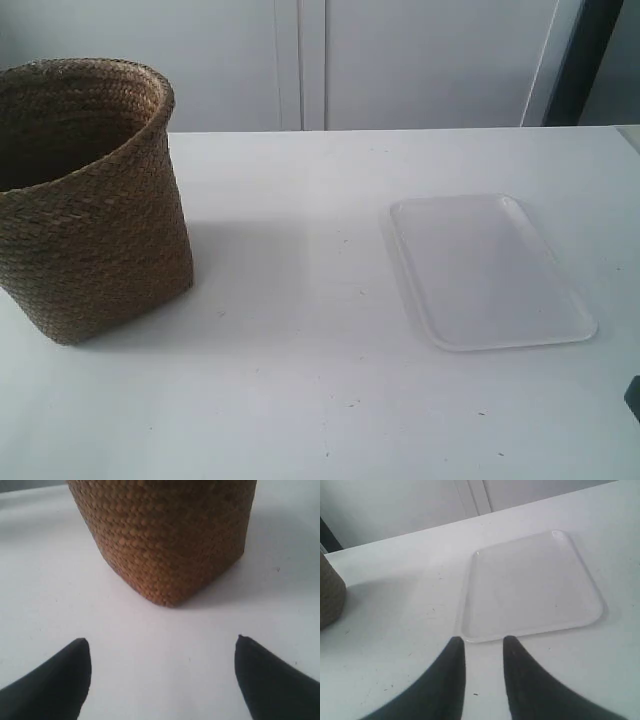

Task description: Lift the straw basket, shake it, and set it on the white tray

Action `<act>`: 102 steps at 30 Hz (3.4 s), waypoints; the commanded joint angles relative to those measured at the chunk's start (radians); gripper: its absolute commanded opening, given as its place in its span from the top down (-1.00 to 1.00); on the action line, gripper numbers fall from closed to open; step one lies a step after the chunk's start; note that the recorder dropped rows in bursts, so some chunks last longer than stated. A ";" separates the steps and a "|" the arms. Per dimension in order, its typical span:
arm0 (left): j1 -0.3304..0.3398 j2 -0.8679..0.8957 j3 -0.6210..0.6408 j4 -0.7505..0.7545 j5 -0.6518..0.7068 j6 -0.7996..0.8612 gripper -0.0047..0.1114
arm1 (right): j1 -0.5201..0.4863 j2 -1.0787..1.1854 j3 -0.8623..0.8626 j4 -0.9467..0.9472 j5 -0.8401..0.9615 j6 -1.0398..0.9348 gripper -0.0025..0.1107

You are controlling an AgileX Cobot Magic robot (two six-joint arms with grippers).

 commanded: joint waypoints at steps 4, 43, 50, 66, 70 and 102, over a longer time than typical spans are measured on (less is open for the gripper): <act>-0.007 -0.004 -0.004 -0.135 -0.267 -0.129 -0.47 | 0.000 -0.005 0.005 0.005 -0.056 -0.001 0.49; -0.007 0.683 -0.937 0.469 0.433 -0.664 -0.47 | 0.000 -0.005 0.005 0.106 -0.142 0.018 0.49; -0.007 0.932 -1.138 0.412 0.652 -0.570 -0.47 | 0.000 -0.005 0.005 0.106 -0.138 0.016 0.49; 0.109 1.198 -1.210 0.432 0.484 -0.589 -0.47 | 0.000 -0.005 0.005 0.099 -0.133 0.016 0.49; 0.120 1.259 -1.210 0.423 0.428 -0.571 -0.47 | 0.000 -0.005 0.005 0.099 -0.136 0.016 0.49; 0.165 1.501 -1.214 0.357 0.314 -0.549 0.92 | 0.000 -0.005 0.005 0.211 -0.247 0.023 0.49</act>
